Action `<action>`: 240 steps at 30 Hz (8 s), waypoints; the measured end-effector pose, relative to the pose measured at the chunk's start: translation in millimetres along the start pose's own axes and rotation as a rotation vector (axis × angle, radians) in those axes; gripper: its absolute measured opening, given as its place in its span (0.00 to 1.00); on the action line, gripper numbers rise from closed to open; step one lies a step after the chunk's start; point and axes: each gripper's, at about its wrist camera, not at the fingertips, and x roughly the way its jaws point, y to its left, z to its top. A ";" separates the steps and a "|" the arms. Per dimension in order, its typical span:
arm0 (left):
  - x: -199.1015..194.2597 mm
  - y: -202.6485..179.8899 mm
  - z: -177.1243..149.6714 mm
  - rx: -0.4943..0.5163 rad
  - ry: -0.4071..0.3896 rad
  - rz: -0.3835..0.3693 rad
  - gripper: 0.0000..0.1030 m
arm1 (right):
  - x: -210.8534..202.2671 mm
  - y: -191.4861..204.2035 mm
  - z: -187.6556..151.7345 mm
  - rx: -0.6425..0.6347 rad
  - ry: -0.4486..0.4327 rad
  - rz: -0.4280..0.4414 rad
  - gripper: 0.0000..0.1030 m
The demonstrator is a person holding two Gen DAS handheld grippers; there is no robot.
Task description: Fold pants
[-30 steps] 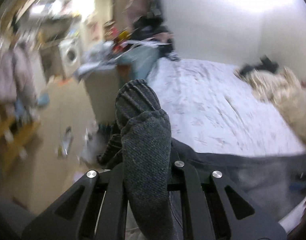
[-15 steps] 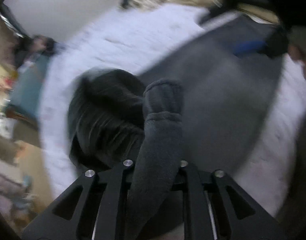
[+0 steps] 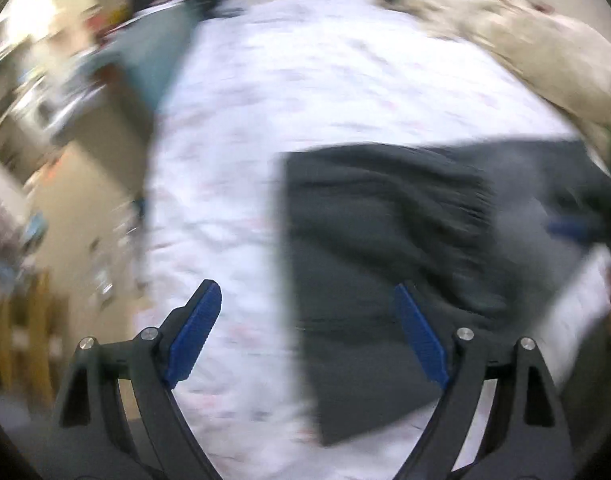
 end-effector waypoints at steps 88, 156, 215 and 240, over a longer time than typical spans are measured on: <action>2.1 -4.7 46.2 -0.449 0.097 -0.448 0.18 | 43.9 67.7 7.9 -0.326 0.244 -0.144 0.00; 83.9 -81.9 94.8 -0.194 0.280 -0.381 0.21 | 76.5 -11.2 77.7 0.042 0.034 0.132 0.94; 113.5 -31.2 -40.0 -0.118 0.424 -0.154 0.97 | 34.3 72.0 54.4 -0.448 0.039 -0.293 0.29; 81.1 29.7 -28.3 -0.306 0.292 -0.133 0.97 | -24.4 52.7 -45.9 -0.212 -0.033 -0.351 0.12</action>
